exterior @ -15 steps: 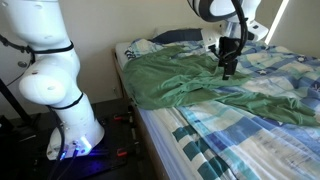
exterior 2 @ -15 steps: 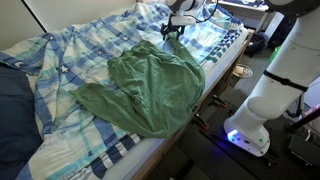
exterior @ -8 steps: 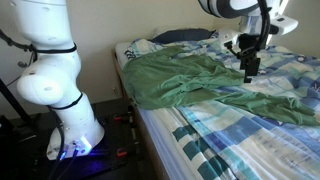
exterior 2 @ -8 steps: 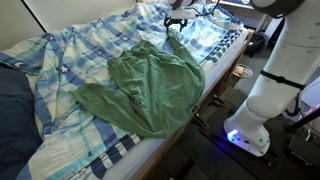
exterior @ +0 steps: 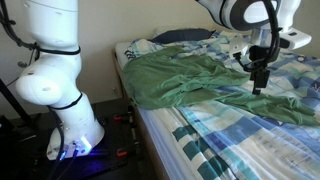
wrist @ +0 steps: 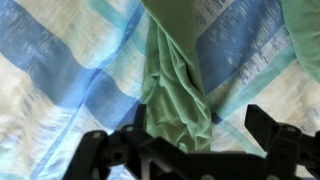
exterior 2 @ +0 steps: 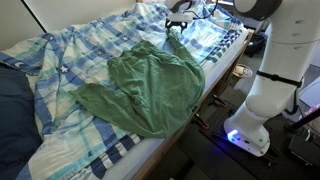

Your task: Fold the green jersey

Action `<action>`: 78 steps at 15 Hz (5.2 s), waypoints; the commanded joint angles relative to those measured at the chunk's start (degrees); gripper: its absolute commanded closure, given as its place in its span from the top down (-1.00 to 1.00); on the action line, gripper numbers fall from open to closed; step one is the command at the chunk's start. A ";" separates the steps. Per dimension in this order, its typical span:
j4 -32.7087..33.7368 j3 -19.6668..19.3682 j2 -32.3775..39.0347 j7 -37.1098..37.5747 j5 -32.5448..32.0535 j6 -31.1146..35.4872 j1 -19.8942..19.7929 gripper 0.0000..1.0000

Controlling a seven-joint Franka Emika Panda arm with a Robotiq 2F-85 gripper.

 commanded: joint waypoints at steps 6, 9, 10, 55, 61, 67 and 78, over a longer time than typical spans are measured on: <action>-1.86 0.19 0.06 2.63 3.00 -0.25 -0.65 1.00; -2.92 0.11 0.40 2.54 3.93 0.03 -0.86 1.00; -3.15 0.11 0.54 2.48 4.22 0.06 -0.98 1.00; -26.40 16.31 -36.10 -0.03 -8.98 -15.40 7.97 -0.98; -26.16 16.92 -35.27 -0.48 -7.81 -15.38 7.97 -0.91; -26.54 18.22 -36.37 0.09 -8.56 -16.56 8.67 -0.98; -28.60 26.84 -35.23 -0.45 -10.19 -20.78 15.04 -0.98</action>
